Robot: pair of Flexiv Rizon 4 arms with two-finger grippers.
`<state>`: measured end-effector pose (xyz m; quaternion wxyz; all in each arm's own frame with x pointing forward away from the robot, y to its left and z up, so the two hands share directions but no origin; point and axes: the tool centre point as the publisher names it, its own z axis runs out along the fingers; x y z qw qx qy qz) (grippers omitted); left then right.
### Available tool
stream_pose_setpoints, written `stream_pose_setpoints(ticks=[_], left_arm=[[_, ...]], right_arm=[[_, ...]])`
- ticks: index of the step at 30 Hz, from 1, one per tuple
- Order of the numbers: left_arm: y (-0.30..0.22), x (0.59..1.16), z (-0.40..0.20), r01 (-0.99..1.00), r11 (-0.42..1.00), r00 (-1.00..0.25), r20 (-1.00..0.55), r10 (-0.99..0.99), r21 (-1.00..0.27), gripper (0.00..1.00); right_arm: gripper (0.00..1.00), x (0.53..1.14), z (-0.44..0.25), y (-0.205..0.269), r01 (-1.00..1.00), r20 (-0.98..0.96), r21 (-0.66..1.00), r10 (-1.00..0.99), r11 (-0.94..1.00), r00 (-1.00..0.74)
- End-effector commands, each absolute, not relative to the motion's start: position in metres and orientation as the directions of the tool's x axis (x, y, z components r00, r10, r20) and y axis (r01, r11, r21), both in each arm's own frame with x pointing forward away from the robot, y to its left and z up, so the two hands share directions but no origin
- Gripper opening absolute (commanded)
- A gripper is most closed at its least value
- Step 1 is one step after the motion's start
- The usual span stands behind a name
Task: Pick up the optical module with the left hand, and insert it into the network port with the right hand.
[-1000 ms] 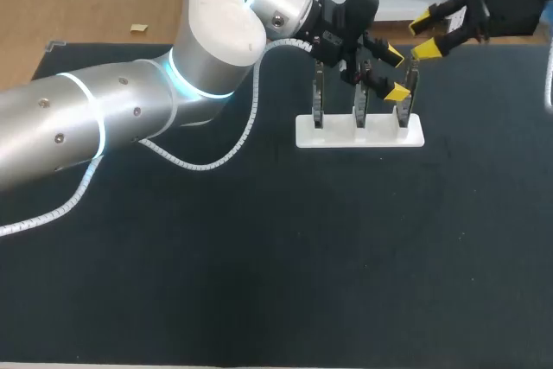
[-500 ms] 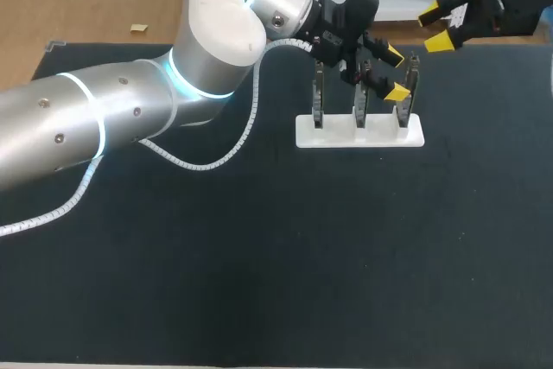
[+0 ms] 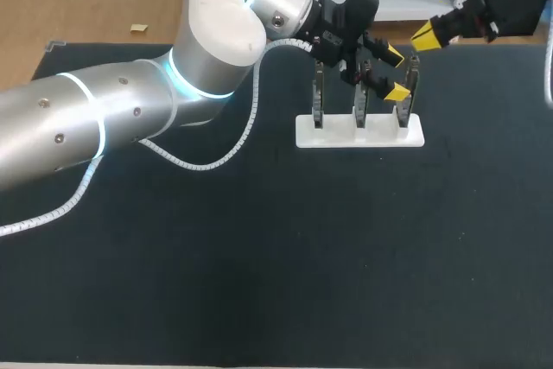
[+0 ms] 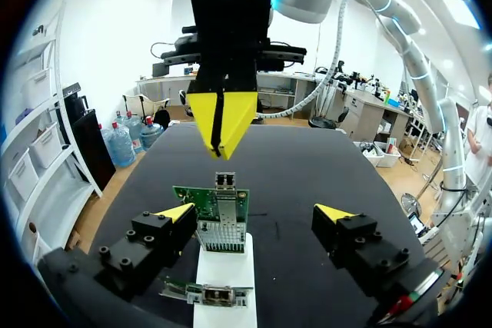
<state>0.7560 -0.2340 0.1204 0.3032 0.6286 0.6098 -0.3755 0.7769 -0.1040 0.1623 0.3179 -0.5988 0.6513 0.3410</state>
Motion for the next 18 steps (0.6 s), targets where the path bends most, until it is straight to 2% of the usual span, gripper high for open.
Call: stream_pose_setpoints(ticks=[1,18], left_arm=[[-0.235,0.7581,0.1208,0.994,-0.075,-0.026,-0.84,0.543,-0.08,1.0],[-0.235,0.7581,0.1208,0.994,-0.075,-0.026,-0.84,0.543,-0.08,1.0]], right_arm=[[0.0,0.779,0.1554,-0.1033,-0.996,-0.82,0.075,-0.565,0.053,-0.092],[0.0,0.7823,0.1457,-0.0998,-0.994,-0.812,0.094,-0.573,0.062,-0.112]])
